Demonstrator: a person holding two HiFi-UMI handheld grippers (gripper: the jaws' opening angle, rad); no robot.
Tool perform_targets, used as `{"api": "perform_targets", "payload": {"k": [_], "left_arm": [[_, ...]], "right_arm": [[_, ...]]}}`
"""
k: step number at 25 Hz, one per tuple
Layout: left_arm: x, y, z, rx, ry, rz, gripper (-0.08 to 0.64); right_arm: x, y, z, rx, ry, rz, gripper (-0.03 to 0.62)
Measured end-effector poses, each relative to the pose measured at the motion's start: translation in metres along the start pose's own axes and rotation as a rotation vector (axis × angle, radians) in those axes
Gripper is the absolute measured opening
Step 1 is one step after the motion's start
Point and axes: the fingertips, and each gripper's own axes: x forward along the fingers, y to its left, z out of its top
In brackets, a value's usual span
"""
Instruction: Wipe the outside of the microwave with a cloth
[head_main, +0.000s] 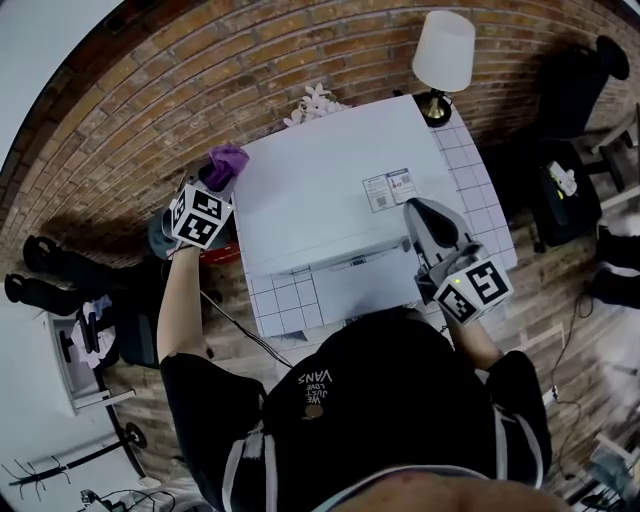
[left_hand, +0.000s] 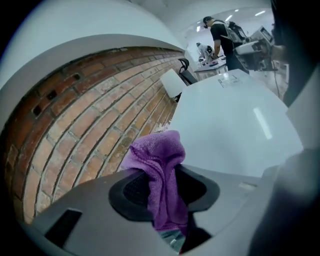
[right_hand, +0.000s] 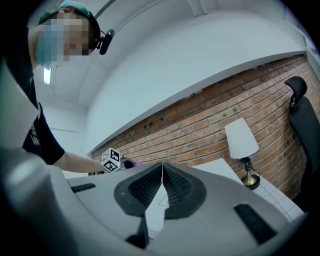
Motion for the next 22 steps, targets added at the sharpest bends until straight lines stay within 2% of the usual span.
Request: {"api": "perform_targets", "payload": {"k": [6, 12, 16, 22], "left_arm": [[0.023, 0.001, 0.011, 0.134, 0.099, -0.047, 0.14], [0.038, -0.009, 0.042, 0.233, 0.134, -0.098, 0.14], [0.05, -0.023, 0.079, 0.292, 0.12, -0.13, 0.14], [0.075, -0.059, 0.166, 0.396, 0.051, -0.182, 0.14]], "right_arm": [[-0.009, -0.015, 0.006, 0.011, -0.008, -0.014, 0.003], [-0.021, -0.033, 0.008, 0.022, -0.015, -0.032, 0.003], [-0.027, -0.044, 0.009, 0.034, -0.016, -0.03, 0.003], [-0.035, -0.063, 0.011, 0.05, -0.02, -0.019, 0.003]]}}
